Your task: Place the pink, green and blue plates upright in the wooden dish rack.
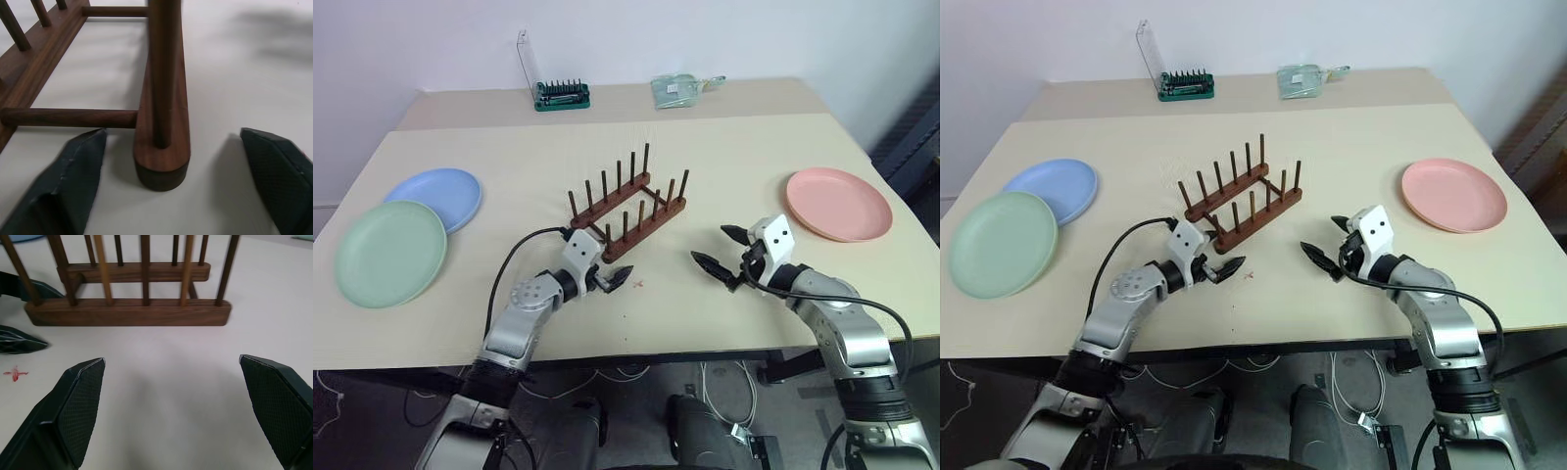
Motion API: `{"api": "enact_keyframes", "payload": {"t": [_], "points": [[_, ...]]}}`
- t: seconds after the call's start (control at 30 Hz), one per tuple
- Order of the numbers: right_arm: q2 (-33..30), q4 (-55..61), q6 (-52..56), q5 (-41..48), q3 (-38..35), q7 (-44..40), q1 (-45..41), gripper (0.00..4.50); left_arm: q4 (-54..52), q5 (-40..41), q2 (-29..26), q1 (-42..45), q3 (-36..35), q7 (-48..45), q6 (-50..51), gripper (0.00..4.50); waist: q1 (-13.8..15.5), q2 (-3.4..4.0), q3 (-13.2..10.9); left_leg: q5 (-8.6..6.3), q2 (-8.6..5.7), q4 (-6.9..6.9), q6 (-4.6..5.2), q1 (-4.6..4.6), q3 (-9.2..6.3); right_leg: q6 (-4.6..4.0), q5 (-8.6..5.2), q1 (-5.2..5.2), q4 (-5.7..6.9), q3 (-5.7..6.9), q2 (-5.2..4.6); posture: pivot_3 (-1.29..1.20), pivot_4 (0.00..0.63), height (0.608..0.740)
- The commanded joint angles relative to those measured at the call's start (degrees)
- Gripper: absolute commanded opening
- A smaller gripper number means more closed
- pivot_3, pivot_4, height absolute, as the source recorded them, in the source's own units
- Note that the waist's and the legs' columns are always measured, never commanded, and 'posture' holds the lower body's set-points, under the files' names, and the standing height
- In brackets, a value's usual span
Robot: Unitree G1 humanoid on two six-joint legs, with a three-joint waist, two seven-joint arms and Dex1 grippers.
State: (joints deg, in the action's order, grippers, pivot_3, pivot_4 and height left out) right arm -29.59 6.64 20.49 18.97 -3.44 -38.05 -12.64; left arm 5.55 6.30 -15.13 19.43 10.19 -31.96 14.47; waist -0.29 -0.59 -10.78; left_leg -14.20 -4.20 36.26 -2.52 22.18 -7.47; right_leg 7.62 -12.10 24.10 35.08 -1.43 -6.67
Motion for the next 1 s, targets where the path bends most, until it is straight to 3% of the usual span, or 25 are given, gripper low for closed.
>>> {"api": "enact_keyframes", "payload": {"t": [0.03,0.17,0.3,0.57,0.77,1.0], "points": [[0.67,3.27,-0.3,0.06,-0.41,1.06,0.49,4.5,1.72,-1.05,-0.08,-0.55,0.36,-0.09,-1.3,2.66,-0.09,0.02,0.01,0.0,0.0,0.0,0.0,0.0,0.0,0.0,0.0,0.0,0.0,0.0,0.0,0.0,0.15,0.74],[0.38,4.11,-0.06,-0.48,-0.33,1.69,1.26,4.5,2.54,-1.2,-0.64,-0.47,0.5,-1.17,-1.86,0.74,-0.2,0.03,0.02,0.0,0.0,0.0,0.0,-0.02,0.0,0.0,0.0,-0.01,0.01,0.0,0.0,0.0,0.15,0.74],[-2.33,5.26,0.47,-0.82,-1.86,0.96,3.84,4.5,3.83,-1.01,-1.4,0.68,1.77,-5.34,-3.96,0.76,-0.14,0.03,0.02,0.0,0.0,0.0,0.0,-0.02,0.0,0.0,0.0,-0.02,0.01,0.0,0.0,0.0,0.15,0.74],[-6.22,7.09,0.06,-1.35,-5.49,1.42,10.93,4.5,9.04,0.38,-4.85,6.35,6.6,-24.98,-11.07,0.76,-0.16,0.03,0.02,0.0,-0.01,0.0,0.01,-0.01,0.02,0.0,-0.01,-0.03,0.0,0.01,0.0,0.0,0.15,0.74],[-5.76,9.91,0.79,-1.46,-6.04,2.71,12.89,4.5,20.3,-1.2,-5.17,12.58,5.89,-27.27,-14.69,0.76,-0.35,0.02,0.01,0.0,0.02,0.0,0.01,-0.02,0.01,0.01,-0.02,-0.03,0.0,0.02,0.02,0.0,0.15,0.74],[-6.54,10.89,1.37,-1.7,-6.29,2.65,14.1,4.5,21.05,-3.2,-8.02,11.7,3.98,-23.51,-14.25,4.24,-0.69,0.02,0.02,0.0,0.03,-0.04,0.02,-0.06,-0.01,0.02,-0.02,-0.03,0.01,0.01,0.03,0.0,0.15,0.74]]}}
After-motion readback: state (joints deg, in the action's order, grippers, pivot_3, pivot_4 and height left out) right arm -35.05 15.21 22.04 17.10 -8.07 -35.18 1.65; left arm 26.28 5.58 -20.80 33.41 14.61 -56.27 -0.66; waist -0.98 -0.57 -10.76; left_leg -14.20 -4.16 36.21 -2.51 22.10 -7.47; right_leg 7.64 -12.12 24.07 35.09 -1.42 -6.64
